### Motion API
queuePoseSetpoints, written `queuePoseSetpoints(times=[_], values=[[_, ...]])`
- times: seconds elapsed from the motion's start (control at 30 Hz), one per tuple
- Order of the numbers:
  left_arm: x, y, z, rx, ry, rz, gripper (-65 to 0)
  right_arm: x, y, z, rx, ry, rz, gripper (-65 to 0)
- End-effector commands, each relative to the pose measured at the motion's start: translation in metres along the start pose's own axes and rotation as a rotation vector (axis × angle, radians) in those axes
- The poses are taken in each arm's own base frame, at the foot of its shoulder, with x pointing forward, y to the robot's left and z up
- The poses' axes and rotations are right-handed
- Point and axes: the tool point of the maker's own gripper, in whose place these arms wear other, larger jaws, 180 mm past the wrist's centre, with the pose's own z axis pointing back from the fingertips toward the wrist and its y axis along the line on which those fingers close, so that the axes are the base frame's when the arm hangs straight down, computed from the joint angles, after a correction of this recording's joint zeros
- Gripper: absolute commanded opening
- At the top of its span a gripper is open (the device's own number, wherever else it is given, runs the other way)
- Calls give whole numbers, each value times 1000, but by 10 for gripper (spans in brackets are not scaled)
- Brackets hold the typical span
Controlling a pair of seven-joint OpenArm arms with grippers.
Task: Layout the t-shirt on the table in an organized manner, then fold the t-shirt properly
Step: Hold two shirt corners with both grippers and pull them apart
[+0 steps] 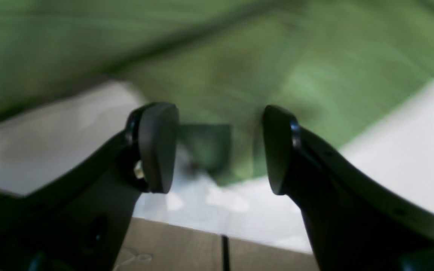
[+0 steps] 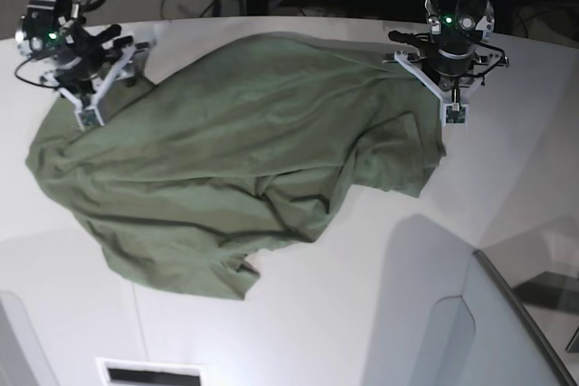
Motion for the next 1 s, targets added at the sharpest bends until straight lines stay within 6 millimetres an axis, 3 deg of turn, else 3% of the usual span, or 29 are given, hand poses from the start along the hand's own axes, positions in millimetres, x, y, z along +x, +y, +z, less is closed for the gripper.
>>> queuePoseSetpoints(times=[0.0, 0.13, 0.23, 0.3, 0.47, 0.53, 0.63, 0.87, 0.97], values=[[8, 4, 2, 12, -29, -3, -650, 6, -9, 1, -21, -6, 13, -344], [7, 4, 2, 12, -28, -3, -650, 3, -8, 1, 5, 16, 41, -635], [7, 4, 2, 12, -28, -3, -650, 9, -16, 11, -25, 17, 59, -632], [8, 5, 2, 14, -30, -3, -650, 9, -36, 24, -80, 25, 52, -647], [11, 20, 1, 51, -34, 17, -650, 7, -68, 49, -175, 47, 42, -648], [12, 26, 1, 65, -36, 26, -650, 4, -73, 51, -185, 54, 44, -648], [12, 28, 1, 70, -37, 29, -650, 9, -72, 50, -181, 44, 40, -603], [11, 24, 1, 60, -36, 23, -650, 41, -24, 30, -73, -5, 115, -291], [11, 24, 1, 60, -36, 23, -650, 42, -13, 20, -36, 4, 126, -273]])
